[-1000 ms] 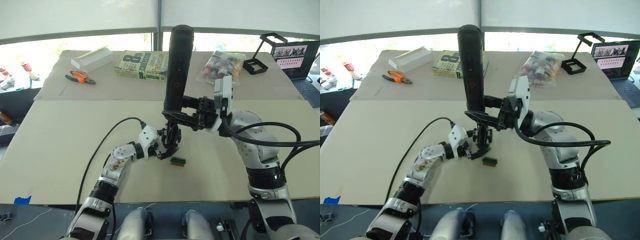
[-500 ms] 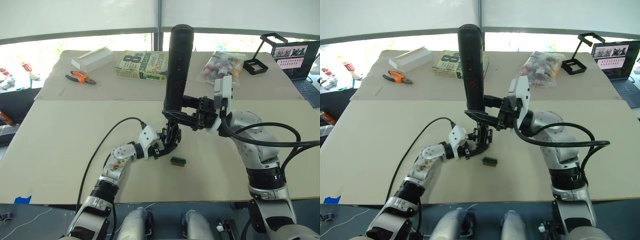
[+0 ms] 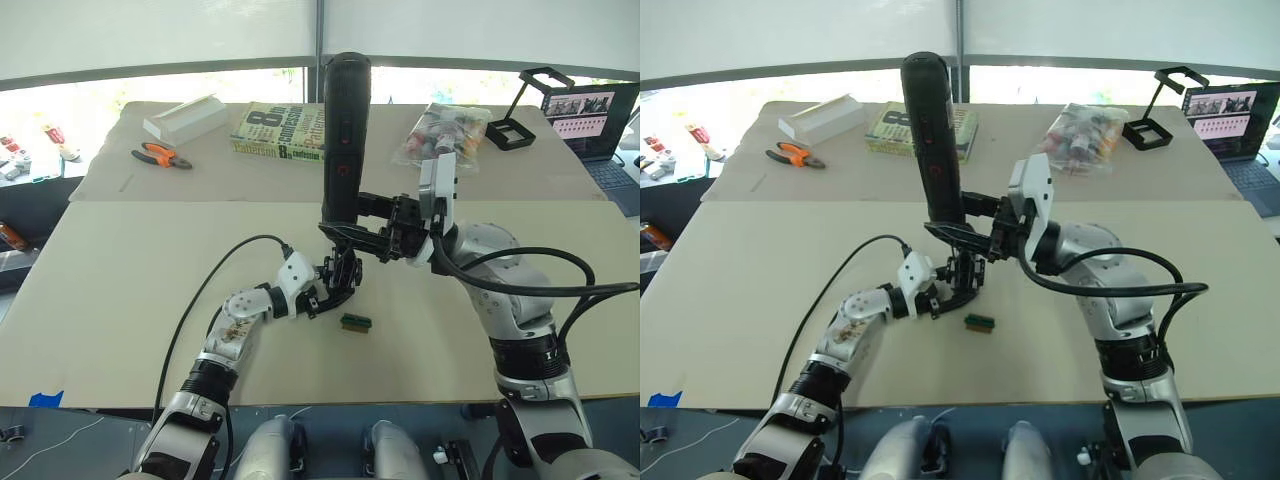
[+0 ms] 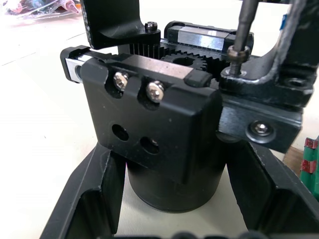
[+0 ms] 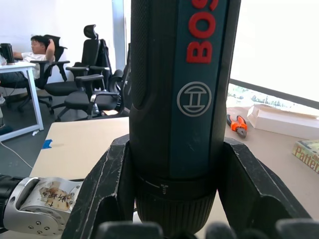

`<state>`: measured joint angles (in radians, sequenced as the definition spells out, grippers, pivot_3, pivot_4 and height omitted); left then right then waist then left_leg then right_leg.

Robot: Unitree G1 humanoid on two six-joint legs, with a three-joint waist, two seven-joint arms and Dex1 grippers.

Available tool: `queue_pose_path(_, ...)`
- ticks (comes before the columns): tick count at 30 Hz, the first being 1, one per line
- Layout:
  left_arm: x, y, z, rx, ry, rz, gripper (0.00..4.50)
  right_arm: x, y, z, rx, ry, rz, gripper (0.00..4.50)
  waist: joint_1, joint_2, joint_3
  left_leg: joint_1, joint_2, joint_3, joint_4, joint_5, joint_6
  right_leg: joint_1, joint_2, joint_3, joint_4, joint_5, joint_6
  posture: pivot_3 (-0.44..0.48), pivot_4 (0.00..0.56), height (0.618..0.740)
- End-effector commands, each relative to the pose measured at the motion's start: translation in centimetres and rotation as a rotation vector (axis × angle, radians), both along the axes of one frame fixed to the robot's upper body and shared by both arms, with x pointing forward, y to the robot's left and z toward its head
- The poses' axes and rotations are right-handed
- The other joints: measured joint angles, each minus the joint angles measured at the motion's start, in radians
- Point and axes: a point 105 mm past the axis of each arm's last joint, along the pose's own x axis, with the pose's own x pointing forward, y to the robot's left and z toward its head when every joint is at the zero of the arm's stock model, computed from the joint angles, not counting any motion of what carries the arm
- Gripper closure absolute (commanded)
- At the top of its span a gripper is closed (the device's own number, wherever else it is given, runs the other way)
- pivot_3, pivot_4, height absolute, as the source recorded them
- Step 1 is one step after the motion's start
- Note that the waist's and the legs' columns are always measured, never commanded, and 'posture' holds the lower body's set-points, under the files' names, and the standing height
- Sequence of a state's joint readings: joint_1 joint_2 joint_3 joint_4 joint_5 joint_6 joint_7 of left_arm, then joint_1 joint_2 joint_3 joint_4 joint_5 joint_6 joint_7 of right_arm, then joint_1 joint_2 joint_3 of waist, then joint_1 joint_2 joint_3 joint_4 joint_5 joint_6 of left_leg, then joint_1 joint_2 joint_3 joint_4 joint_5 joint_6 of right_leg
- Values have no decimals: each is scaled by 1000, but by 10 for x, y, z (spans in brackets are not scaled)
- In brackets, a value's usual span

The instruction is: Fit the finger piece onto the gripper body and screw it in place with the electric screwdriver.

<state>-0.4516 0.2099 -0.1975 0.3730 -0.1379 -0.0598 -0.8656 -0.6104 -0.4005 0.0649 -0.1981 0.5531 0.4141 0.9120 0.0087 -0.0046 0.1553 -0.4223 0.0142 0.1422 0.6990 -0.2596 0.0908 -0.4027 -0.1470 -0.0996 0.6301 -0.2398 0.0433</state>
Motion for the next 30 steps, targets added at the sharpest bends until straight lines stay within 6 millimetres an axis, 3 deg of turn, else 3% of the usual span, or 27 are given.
queue_pose_path(1,-2,-1,-5,-1,22,-2,2069,8,-2,-18,-54,45,-50,2593,0,0,-1,0,0,0,0,0,0,0,0,0,0,0,0,0,150,740)
queue_pose_path(15,-2,-2,-6,-6,26,-1,2069,18,-6,-54,-110,169,-112,2593,-1,0,-7,7,0,0,-2,0,0,7,0,0,-1,0,0,0,150,740)
queue_pose_path(22,-1,-3,-6,-8,26,-1,2069,22,-7,-60,-138,177,-141,2593,-1,0,-8,16,1,-2,-5,-2,-1,14,-2,0,-4,0,0,0,150,740)
queue_pose_path(30,-1,-2,-7,-13,31,6,2069,11,3,-62,-169,140,-88,2593,-1,0,-9,17,1,-2,-5,-3,-2,13,-4,0,-4,0,0,0,150,740)
